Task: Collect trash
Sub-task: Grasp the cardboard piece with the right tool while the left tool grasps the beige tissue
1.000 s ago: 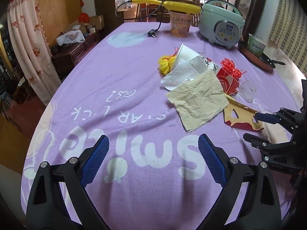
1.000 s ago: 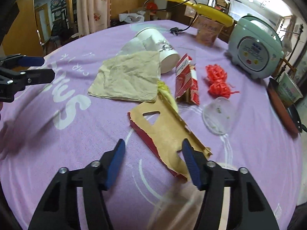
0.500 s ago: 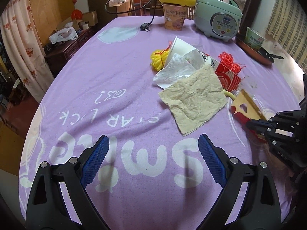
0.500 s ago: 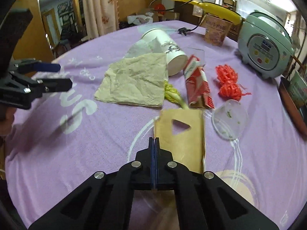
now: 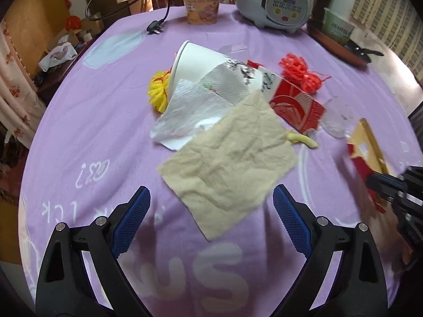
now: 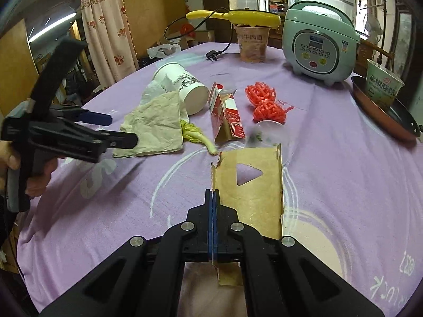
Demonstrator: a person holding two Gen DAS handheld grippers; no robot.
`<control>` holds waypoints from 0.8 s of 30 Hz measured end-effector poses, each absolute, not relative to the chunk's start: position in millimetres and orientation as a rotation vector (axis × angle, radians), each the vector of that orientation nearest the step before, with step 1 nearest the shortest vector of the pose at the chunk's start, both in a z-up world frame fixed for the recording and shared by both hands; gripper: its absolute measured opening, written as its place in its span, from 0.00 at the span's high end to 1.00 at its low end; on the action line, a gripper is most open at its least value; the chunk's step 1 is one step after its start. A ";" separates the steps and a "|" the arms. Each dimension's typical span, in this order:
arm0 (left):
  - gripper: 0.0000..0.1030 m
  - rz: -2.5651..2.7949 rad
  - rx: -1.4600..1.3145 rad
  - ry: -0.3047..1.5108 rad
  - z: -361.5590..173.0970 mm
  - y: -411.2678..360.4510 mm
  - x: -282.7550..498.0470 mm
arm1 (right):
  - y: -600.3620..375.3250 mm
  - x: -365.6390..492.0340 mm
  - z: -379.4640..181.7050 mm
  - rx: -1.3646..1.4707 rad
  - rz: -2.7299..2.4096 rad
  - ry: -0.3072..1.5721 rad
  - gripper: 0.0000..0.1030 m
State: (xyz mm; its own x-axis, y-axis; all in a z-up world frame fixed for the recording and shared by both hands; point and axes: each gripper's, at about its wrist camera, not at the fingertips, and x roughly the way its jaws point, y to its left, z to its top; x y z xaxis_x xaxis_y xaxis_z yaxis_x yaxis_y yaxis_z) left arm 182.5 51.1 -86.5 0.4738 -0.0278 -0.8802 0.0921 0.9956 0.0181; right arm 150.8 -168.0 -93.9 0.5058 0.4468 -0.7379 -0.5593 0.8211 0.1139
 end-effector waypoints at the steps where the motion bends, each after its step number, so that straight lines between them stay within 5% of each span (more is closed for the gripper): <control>1: 0.12 -0.058 0.069 1.079 -88.4 51.8 187.6 | -168.7 151.0 -93.1 -0.140 0.614 0.842 0.99; 11: 0.13 -0.106 0.065 1.138 -106.6 52.4 213.9 | -174.4 153.6 -95.0 -0.104 0.641 0.852 0.99; 14: 0.29 -0.117 0.099 1.116 -105.5 48.3 207.9 | -175.9 153.3 -95.2 -0.093 0.638 0.849 0.99; 18: 0.71 -0.125 0.107 1.111 -100.0 44.6 201.8 | -177.4 155.3 -98.0 -0.091 0.627 0.859 0.99; 24: 0.80 -0.116 0.074 1.070 -81.6 50.1 183.4 | -179.3 153.5 -93.1 -0.083 0.625 0.838 0.99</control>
